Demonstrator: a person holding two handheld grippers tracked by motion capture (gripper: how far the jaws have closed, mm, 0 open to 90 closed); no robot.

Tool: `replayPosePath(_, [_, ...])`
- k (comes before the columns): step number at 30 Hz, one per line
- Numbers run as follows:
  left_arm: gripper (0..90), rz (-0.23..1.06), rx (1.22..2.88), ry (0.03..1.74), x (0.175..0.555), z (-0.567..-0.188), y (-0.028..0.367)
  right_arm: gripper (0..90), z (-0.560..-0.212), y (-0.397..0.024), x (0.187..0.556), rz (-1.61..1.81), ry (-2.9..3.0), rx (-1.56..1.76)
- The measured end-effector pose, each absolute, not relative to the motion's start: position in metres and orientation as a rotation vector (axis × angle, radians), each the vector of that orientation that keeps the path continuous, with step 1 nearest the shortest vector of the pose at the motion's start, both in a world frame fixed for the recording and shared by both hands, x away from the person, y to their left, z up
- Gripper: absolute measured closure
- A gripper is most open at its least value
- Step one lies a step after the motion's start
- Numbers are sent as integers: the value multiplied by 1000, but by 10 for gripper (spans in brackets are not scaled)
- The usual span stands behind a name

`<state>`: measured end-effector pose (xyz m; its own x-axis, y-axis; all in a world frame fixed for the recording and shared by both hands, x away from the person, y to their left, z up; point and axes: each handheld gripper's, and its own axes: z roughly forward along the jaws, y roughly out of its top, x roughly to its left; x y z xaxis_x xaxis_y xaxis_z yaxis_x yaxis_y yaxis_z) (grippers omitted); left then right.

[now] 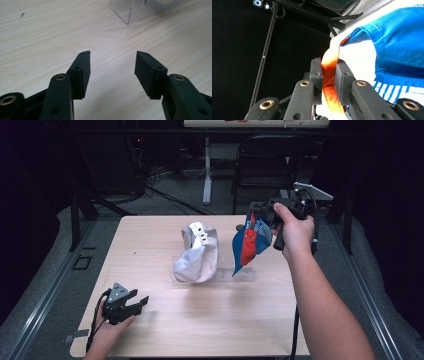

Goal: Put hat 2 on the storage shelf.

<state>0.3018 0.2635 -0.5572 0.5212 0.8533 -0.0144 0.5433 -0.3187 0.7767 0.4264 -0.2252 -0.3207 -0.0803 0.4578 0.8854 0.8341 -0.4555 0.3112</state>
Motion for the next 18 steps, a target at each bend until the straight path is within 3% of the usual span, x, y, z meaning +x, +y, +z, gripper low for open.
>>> replayPosePath(18, [471, 525, 2013, 1133, 302, -557, 263, 785, -353, -217, 430, -1484, -1388, -1877])
